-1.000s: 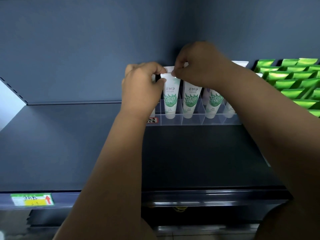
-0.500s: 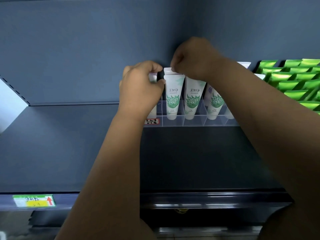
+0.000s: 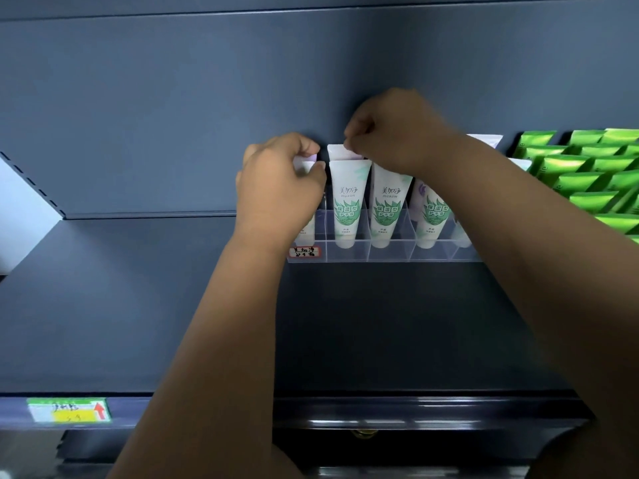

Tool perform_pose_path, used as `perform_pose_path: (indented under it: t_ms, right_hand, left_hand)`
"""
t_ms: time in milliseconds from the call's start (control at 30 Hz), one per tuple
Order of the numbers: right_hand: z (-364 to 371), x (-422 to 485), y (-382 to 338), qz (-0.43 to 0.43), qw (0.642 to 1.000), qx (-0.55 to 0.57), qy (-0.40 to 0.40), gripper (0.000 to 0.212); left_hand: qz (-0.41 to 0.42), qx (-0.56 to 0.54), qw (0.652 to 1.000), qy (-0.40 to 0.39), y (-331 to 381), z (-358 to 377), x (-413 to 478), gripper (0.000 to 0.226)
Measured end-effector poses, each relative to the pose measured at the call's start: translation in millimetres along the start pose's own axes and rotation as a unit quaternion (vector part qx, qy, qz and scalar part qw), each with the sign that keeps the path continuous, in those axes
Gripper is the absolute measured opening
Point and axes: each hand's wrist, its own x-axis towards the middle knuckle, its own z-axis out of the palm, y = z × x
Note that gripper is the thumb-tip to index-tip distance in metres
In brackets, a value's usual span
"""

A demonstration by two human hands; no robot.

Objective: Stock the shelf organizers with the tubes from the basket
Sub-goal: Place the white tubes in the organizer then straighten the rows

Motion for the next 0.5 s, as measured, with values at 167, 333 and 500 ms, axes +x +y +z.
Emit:
perform_pose_path:
  t_ms: [167,333,500]
  right_hand:
    - [-12,-15,13,0.011,0.997,-0.042,0.058,0.028]
    - [-20,-25,39,0.109,0.984,-0.103,0.095,0.024]
    - [-21,-30,50,0.135,0.986,-0.049,0.087,0.024]
  left_hand:
    - [0.03,-0.004,0.999,0.019,11,1,-3,0.024]
    - [0.087,0.028,0.996,0.024,27,14,-9,0.014]
    - [0.101,0.054,0.993,0.025,47,31,-10,0.017]
